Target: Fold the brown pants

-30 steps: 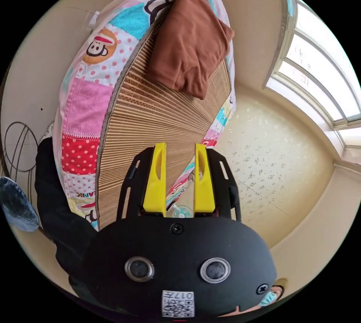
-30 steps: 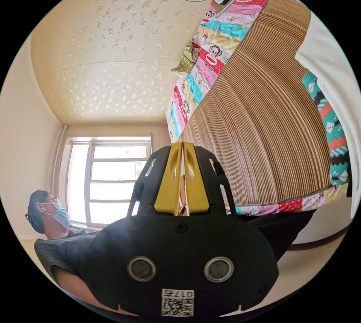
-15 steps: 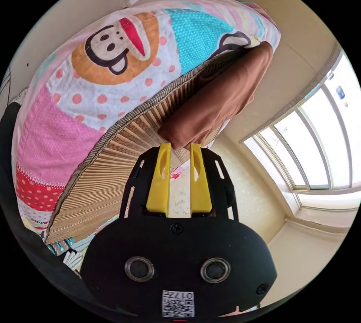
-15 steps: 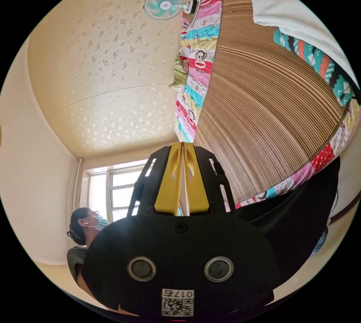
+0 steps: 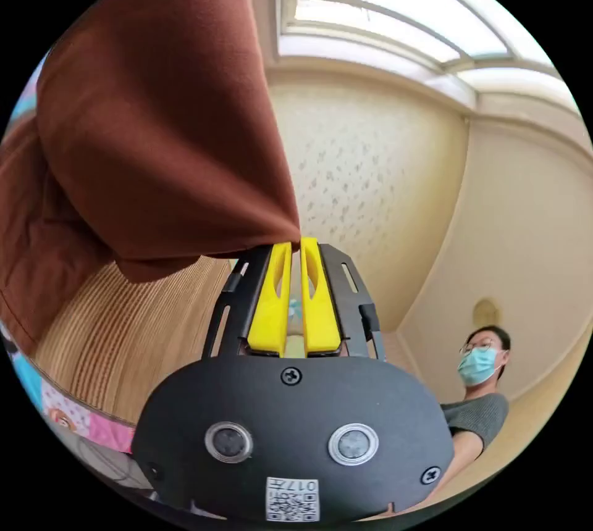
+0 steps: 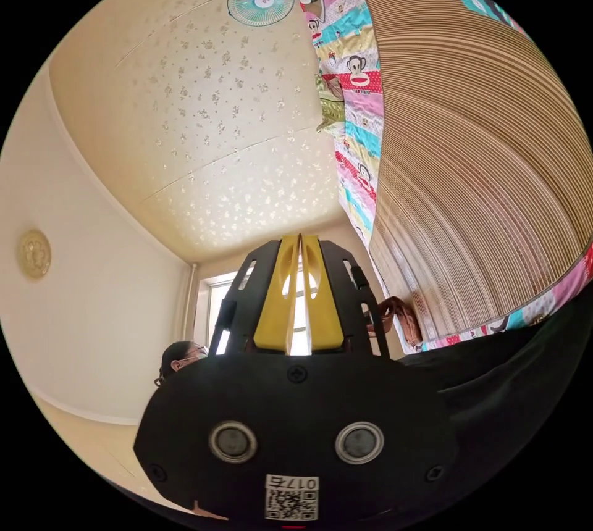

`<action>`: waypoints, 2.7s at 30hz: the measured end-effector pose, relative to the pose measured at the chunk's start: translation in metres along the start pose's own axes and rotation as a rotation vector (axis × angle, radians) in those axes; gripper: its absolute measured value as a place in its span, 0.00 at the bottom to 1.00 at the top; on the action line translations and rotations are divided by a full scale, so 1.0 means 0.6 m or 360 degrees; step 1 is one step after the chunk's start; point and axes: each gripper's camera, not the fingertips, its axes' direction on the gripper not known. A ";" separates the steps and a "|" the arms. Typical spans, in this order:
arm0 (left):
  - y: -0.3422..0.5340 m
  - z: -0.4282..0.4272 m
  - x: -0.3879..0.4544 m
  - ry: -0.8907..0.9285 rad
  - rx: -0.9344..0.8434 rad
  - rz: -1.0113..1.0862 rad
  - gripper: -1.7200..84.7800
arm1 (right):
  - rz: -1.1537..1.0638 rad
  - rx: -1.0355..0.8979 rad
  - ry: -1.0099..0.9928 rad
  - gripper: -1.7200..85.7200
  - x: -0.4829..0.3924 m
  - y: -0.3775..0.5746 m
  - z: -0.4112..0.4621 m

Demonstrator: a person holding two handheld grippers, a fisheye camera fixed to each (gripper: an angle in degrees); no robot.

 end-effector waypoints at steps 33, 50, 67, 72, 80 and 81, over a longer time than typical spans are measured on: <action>0.364 0.275 -0.289 -0.0461 0.0181 -0.1517 0.19 | 0.0123 -0.0121 0.0160 0.03 0.059 -0.195 -0.036; 0.117 0.388 0.176 0.0263 -0.1026 0.0579 0.08 | -0.0085 -0.0808 0.0455 0.03 0.131 -0.270 0.138; 0.342 0.555 0.591 0.2298 -0.1714 0.1448 0.09 | -0.0648 -0.2161 -0.0299 0.32 0.213 -0.101 0.455; 0.344 0.495 0.574 0.2439 -0.1438 0.1338 0.09 | -0.0458 -0.2184 -0.0555 0.27 0.309 -0.061 0.413; 0.333 0.384 0.596 0.2788 -0.1012 0.1445 0.09 | -0.0448 -0.1997 -0.0348 0.23 0.456 0.011 0.371; 0.334 0.385 0.601 0.2790 -0.0997 0.1426 0.09 | -0.0459 -0.2009 -0.0393 0.23 0.458 0.021 0.379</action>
